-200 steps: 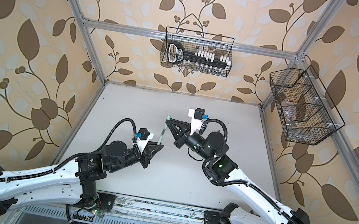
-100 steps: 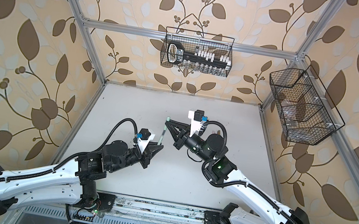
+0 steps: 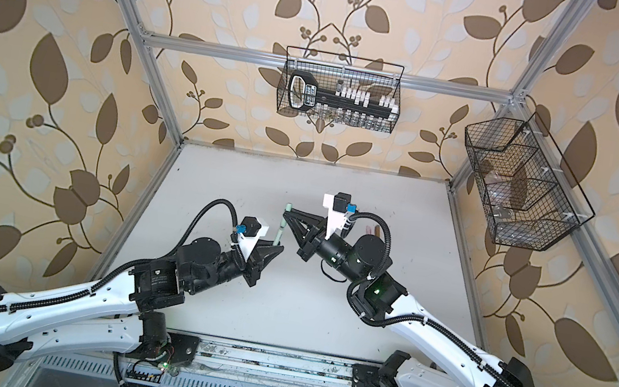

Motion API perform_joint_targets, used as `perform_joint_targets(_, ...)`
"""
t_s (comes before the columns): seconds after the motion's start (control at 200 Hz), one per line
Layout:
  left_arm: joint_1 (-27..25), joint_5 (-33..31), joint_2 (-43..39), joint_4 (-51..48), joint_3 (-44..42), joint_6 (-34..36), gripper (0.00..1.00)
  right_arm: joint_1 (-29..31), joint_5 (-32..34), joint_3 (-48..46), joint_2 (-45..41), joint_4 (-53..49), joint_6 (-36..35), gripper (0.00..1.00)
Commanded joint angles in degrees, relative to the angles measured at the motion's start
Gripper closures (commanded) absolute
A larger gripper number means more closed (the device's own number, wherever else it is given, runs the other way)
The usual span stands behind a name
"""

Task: Insert the pens into the pen caps
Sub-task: 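Lower the cap onto the pen nib with the right gripper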

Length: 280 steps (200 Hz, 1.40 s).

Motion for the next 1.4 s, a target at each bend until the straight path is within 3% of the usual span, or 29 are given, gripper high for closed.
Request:
perform_joint_targets(0.0,-0.3,0.6,-2.23,3.14,3.71,2.11,1.0,0.91,1.35,-1.34,-0.44,-3.27,-2.27,1.0)
perform_joint_targets(0.24,-0.26,0.95,-1.61,-0.08,6.68,4.08,1.0,2.6,3.56,0.52,-2.2,-11.89,-6.93,0.96)
perform_joint_targets(0.325,-0.3,1.08,-0.68,-0.72,6.87,4.04,1.0,2.61,3.6,1.61,-2.82,-14.51,-7.9,0.88)
perform_joint_targets(0.455,-0.28,1.88,0.78,-1.3,6.39,2.67,1.0,1.99,1.85,3.31,-4.43,-17.81,-8.76,0.67)
perform_joint_targets(0.545,-0.26,2.93,1.5,-2.24,6.14,1.1,1.0,-0.73,-3.07,3.32,-6.48,-18.59,-6.81,0.54)
perform_joint_targets(0.755,-0.3,4.41,2.55,-2.74,4.75,-1.6,1.0,-8.18,-15.7,4.58,-9.0,-20.35,-3.07,0.4)
perform_joint_targets(0.9,-0.27,6.42,3.23,-2.62,4.8,-2.24,1.0,-12.19,-17.73,7.8,-7.11,-24.62,-3.3,0.31)
perform_joint_targets(1.08,-0.28,8.19,4.84,-3.15,5.64,-2.59,1.0,-13.65,-22.96,10.33,-3.82,-22.52,-2.15,0.3)
perform_joint_targets(1.395,-0.3,8.34,4.81,-3.22,5.55,-2.61,1.0,-13.3,-22.52,11.77,-1.23,-25.16,-3.5,0.36)
